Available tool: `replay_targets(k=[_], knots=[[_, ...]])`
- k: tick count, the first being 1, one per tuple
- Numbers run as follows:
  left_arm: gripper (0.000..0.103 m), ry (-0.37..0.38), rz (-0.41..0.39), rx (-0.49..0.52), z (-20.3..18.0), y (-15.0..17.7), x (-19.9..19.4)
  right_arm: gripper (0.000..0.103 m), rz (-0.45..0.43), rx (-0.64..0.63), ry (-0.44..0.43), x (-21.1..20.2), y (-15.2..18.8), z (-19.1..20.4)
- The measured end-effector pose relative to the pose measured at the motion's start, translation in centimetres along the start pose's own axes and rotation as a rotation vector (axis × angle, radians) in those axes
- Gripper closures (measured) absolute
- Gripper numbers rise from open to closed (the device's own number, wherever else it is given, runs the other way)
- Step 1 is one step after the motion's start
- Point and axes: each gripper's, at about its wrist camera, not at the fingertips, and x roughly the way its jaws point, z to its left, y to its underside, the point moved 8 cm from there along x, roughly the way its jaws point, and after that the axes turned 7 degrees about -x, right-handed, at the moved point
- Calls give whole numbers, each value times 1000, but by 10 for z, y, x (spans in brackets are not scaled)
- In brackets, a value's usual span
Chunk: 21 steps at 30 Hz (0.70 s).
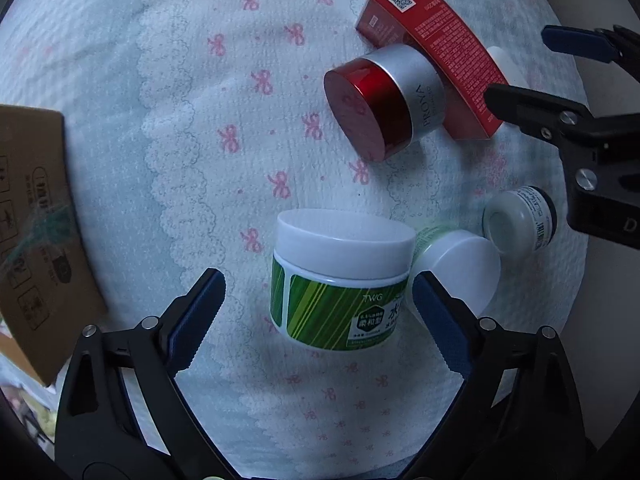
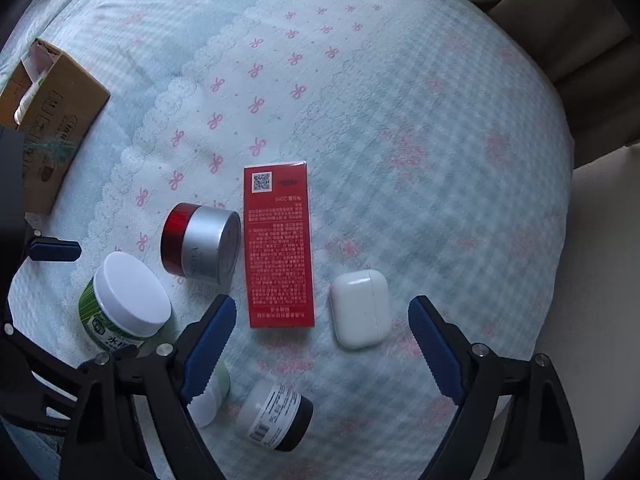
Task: Organize rigid objects
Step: 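Grasp the green-striped jar with the left tool while the right tool grasps the red box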
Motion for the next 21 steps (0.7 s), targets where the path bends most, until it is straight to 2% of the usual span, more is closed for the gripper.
replay_targets(k=[2, 4, 8, 11, 17, 18, 21], knots=[[11, 13, 18, -12, 0, -2, 6, 28, 17, -16, -13, 12, -4, 1], [12, 24, 34, -24, 0, -2, 11, 28, 15, -19, -50, 19, -8, 4], [21, 51, 76, -34, -3, 1, 24, 30, 33, -33, -71, 33, -16, 6], [22, 74, 94, -52, -3, 1, 32, 42, 53, -29, -109, 45, -21, 11], [27, 88, 82, -66, -7, -4, 40, 60, 79, -29, -153, 61, -28, 23], [34, 97, 74, -66, -9, -5, 39, 61, 81, -25, -149, 63, -28, 22], [34, 96, 65, -63, -14, -13, 37, 62, 76, 1, -159, 64, -29, 21]])
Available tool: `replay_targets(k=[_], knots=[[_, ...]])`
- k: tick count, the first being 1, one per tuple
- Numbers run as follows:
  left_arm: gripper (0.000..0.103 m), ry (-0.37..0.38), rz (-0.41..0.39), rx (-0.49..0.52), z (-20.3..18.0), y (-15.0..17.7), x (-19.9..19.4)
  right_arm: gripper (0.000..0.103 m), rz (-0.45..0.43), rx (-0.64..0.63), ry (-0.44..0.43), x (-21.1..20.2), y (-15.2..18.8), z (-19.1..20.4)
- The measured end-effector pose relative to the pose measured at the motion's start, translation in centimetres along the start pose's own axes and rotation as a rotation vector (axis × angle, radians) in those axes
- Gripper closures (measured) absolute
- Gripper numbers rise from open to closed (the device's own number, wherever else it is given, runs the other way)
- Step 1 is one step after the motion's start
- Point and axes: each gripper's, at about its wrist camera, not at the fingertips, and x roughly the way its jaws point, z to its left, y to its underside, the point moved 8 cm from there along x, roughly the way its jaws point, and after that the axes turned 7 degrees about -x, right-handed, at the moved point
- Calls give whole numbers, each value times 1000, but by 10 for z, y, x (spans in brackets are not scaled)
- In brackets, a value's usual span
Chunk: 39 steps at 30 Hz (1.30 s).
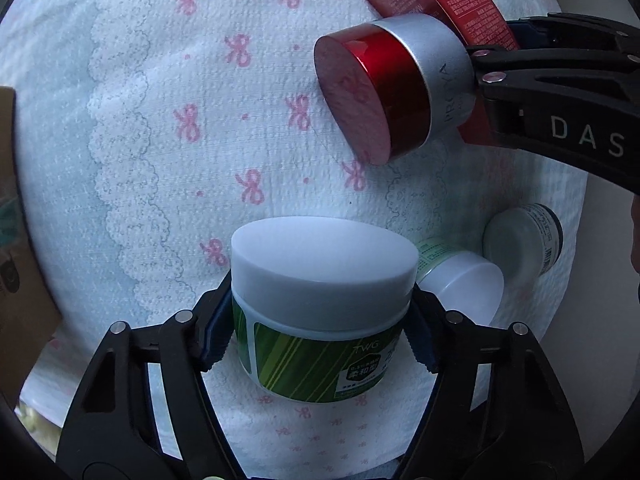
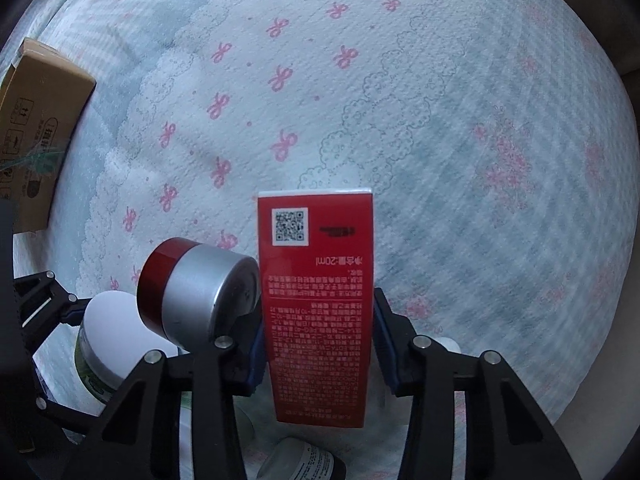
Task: Organize rigid objects
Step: 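Grasp the green-striped jar with the left tool while the right tool grasps the red box, then carry the green jar and red box to the box and release both inside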
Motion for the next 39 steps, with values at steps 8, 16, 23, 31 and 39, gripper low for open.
replay_targets(k=[8, 16, 23, 31, 39], knots=[[35, 11, -34, 13, 4, 4, -18, 63, -13, 41, 2, -6, -4, -1], [35, 13, -87, 10, 14, 10, -49, 64, -27, 101, -10, -33, 9, -3], [35, 31, -157, 16, 18, 17, -99, 64, -87, 166, -19, -84, 19, -2], [35, 52, -329, 39, 26, 32, -199, 64, -216, 254, 18, -177, 38, 16], [35, 40, -471, 18, 43, 70, -278, 64, -335, 257, -16, -247, 39, 70]])
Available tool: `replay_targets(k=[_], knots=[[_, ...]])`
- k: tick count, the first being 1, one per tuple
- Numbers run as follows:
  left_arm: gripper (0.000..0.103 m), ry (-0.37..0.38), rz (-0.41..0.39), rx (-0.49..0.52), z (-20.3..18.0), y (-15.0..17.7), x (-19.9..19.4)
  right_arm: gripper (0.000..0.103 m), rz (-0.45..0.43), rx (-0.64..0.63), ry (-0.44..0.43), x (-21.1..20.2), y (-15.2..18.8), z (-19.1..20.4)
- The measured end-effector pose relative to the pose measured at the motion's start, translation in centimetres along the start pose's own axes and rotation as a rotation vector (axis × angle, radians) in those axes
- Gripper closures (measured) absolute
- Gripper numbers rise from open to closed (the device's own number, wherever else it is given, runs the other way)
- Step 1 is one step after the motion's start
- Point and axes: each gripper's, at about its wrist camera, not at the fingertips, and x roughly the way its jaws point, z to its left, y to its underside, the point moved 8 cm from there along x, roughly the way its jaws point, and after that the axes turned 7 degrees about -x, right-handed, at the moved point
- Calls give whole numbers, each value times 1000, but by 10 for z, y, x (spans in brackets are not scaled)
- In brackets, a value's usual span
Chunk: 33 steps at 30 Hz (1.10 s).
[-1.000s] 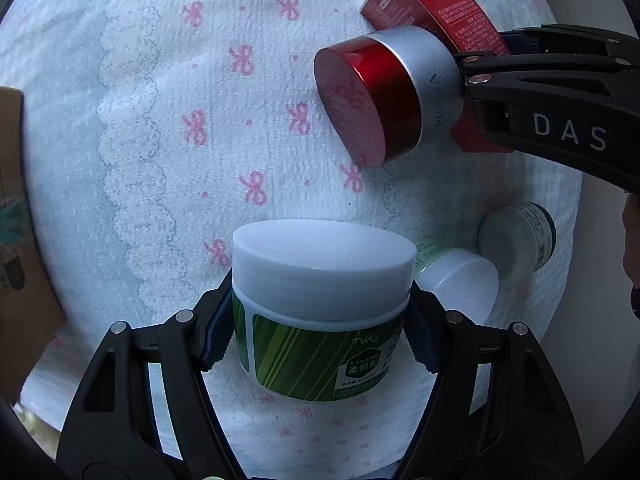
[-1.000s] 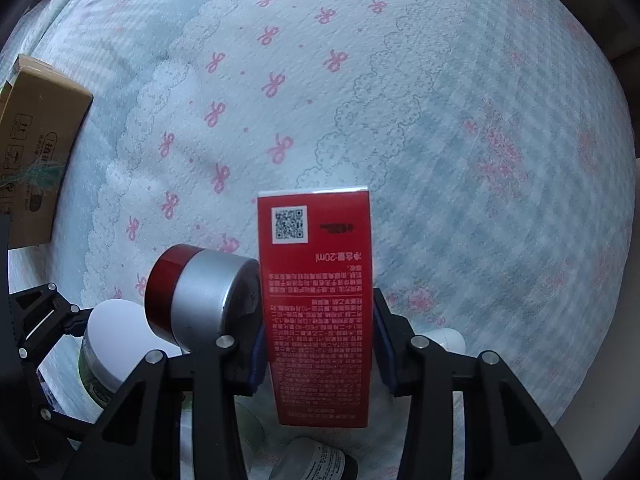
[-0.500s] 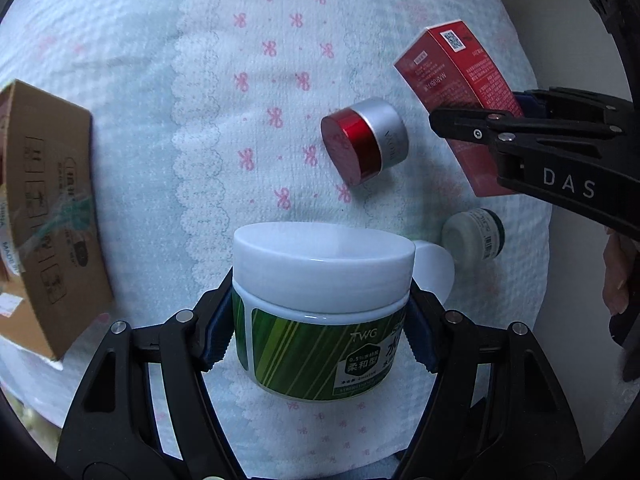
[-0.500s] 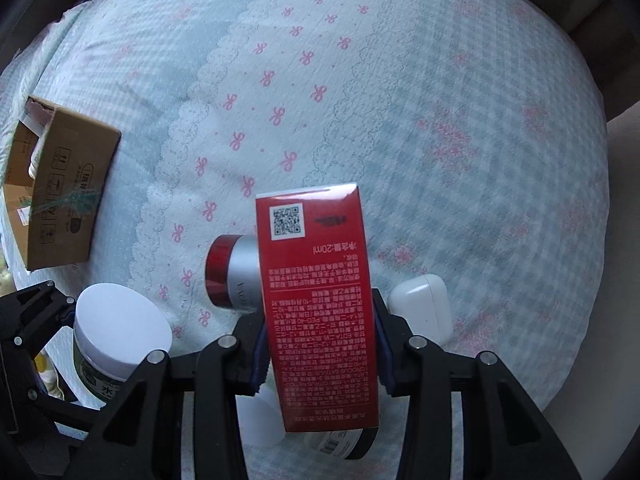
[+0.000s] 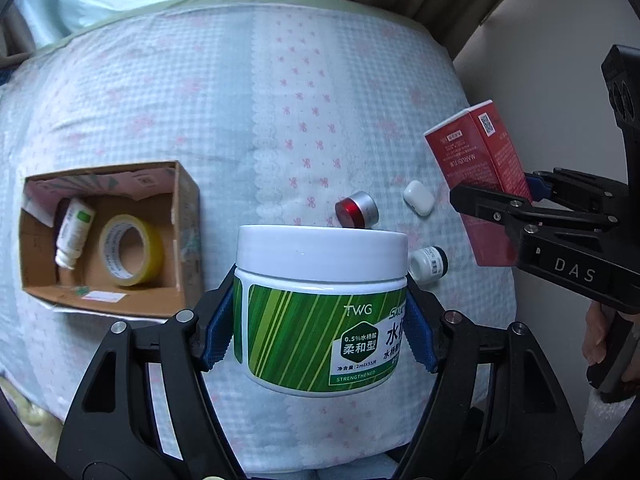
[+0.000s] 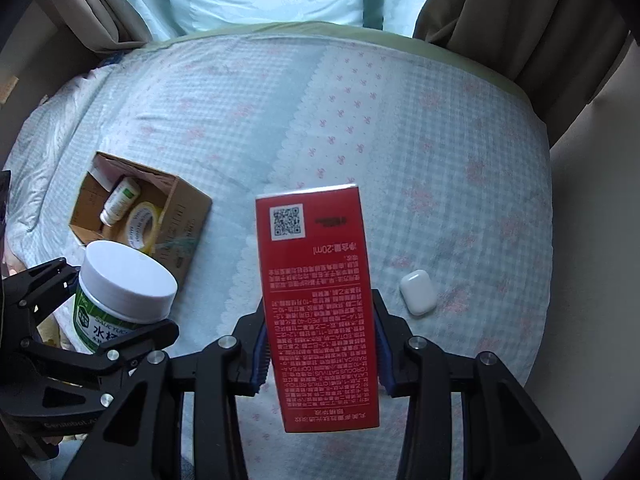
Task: Organize rigid objects
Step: 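Carry the green jar and red box to the box and release both inside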
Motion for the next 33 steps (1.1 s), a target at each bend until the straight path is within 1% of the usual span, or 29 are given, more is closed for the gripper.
replay_targets(k=[2, 5, 7, 9, 11, 15, 19, 23, 26, 30, 33], knots=[[35, -7, -20, -14, 14, -1, -18, 64, -16, 6, -23, -10, -1, 17], [35, -29, -50, -19, 38, -1, -40, 64, -30, -15, -27, -14, -7, 46], [35, -38, -61, -27, 58, -1, -51, 64, -35, -28, -27, -13, -9, 66], [35, -35, -64, -46, 80, 0, -60, 64, -34, -23, -46, -11, -13, 89], [35, -36, -69, -50, 104, 1, -66, 64, -32, -16, -65, -6, -19, 113], [35, -42, -68, -35, 157, -2, -75, 64, -29, 10, -74, 6, -34, 161], [35, -51, -48, -4, 219, -12, -80, 64, -27, 95, -97, 23, -53, 204], [35, -78, -19, 52, 278, -22, -73, 64, -15, 167, -102, 51, -72, 242], [35, -79, 22, 81, 309, -30, -56, 64, -1, 231, -113, 75, -77, 260], [35, -74, 76, 155, 325, -40, -17, 64, 31, 329, -116, 114, -77, 271], [35, -56, 117, 182, 329, -44, 16, 64, 65, 390, -96, 143, -73, 266]])
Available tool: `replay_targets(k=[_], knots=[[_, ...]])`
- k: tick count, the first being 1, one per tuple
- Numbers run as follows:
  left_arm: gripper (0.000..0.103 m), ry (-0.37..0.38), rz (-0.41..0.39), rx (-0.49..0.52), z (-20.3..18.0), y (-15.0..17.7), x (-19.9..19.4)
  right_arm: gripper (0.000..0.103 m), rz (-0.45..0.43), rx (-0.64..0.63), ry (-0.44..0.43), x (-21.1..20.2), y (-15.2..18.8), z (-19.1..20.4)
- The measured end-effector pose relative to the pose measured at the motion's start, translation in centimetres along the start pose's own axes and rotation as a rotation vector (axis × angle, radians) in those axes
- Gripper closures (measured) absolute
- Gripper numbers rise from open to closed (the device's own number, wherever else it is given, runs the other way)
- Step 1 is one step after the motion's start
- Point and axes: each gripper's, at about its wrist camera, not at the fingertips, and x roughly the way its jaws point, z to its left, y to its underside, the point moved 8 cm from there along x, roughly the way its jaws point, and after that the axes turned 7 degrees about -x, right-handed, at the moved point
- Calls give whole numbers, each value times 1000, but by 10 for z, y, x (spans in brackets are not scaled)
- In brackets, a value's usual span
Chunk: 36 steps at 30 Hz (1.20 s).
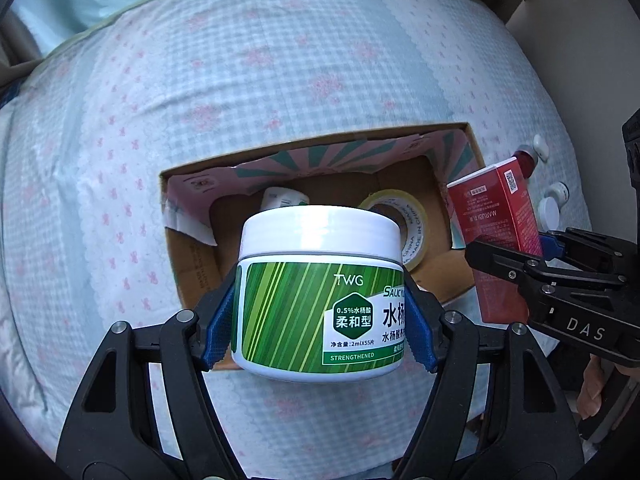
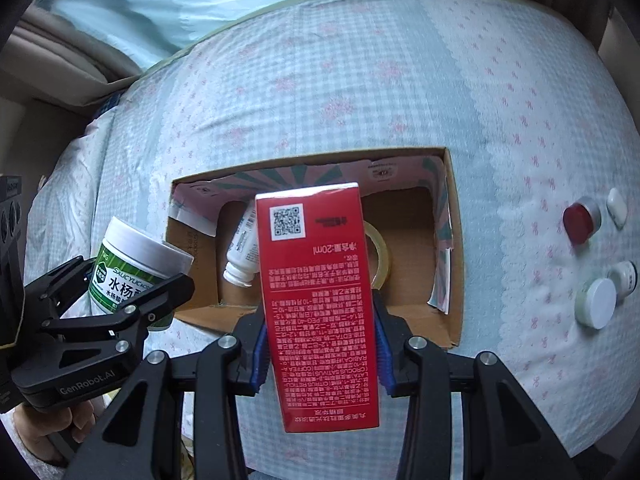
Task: Organize rigid objects
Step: 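Carry the green jar and red box to the box and release both inside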
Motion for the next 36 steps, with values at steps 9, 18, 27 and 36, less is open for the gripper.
replay_targets(k=[9, 18, 27, 36], knots=[[35, 13, 91, 52, -8, -10, 75, 64, 16, 55, 97, 40, -8, -36], [35, -63, 95, 138, -18, -14, 88, 64, -5, 61, 104, 50, -22, -43], [0, -30, 12, 192, -32, -21, 65, 36, -30, 8, 152, 47, -43, -47], [0, -38, 13, 178, -32, -20, 56, 0, -41, 36, 118, 42, -43, -50]])
